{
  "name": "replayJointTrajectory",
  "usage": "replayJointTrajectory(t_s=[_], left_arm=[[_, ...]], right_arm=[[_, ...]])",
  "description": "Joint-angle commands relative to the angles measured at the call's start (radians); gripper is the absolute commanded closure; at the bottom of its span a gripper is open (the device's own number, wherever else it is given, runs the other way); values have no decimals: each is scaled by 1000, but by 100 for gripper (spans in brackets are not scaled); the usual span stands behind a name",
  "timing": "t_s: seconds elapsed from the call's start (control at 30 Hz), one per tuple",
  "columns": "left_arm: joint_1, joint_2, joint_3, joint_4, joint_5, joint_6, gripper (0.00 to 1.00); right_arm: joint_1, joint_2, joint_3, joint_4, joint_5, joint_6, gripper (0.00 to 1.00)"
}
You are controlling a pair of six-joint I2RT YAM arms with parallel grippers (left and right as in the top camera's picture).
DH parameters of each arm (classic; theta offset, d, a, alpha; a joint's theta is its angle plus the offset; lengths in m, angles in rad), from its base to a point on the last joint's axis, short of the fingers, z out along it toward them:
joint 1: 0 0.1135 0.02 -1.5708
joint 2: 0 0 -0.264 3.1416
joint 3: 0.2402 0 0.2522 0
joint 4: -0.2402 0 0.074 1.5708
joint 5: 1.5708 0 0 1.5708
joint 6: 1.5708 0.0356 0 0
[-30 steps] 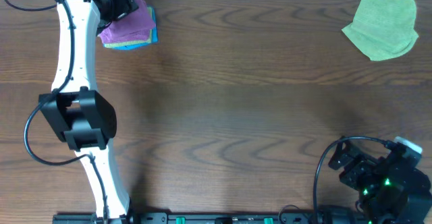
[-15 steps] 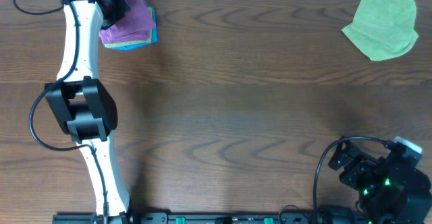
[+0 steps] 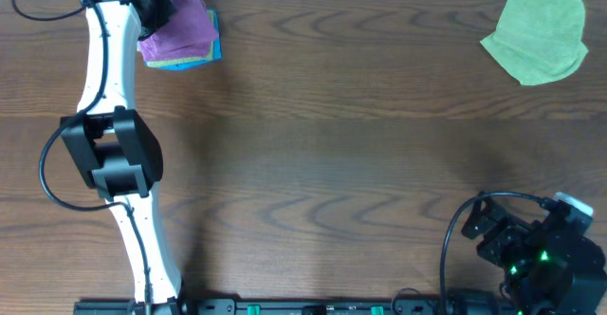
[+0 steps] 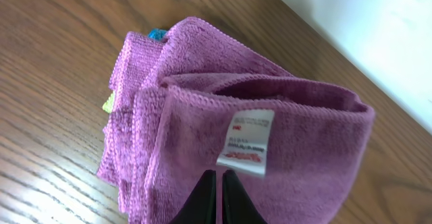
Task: Fold the cloth
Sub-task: 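Lower the purple cloth onto the stack and adjust it with the left gripper, then press the cloth onto the stack and open the left gripper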
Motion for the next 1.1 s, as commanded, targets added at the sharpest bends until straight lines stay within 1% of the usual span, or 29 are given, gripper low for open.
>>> replayJointTrajectory(t_s=[0.0,0.3,0.5,0.83,0.97,1.07], left_arm=[[6,51,14,12,-21,5,94],[27,69,14,65,-20,-5,94],[31,77,14,69,-48,-5,94],[31,98,14,92,-43,-5,94],[31,98,14,140,-35,-5,94],[31,98,14,201,1,-5,94]], right_arm=[[-8,-2,-6,-2,3,14,1],[-8,-2,-5,-1,3,14,1],[-8,-2,-5,-1,3,14,1],[-8,-2,-5,-2,3,14,1],[-8,-2,-5,-1,3,14,1],[-8,-2,-5,-1,3,14,1]])
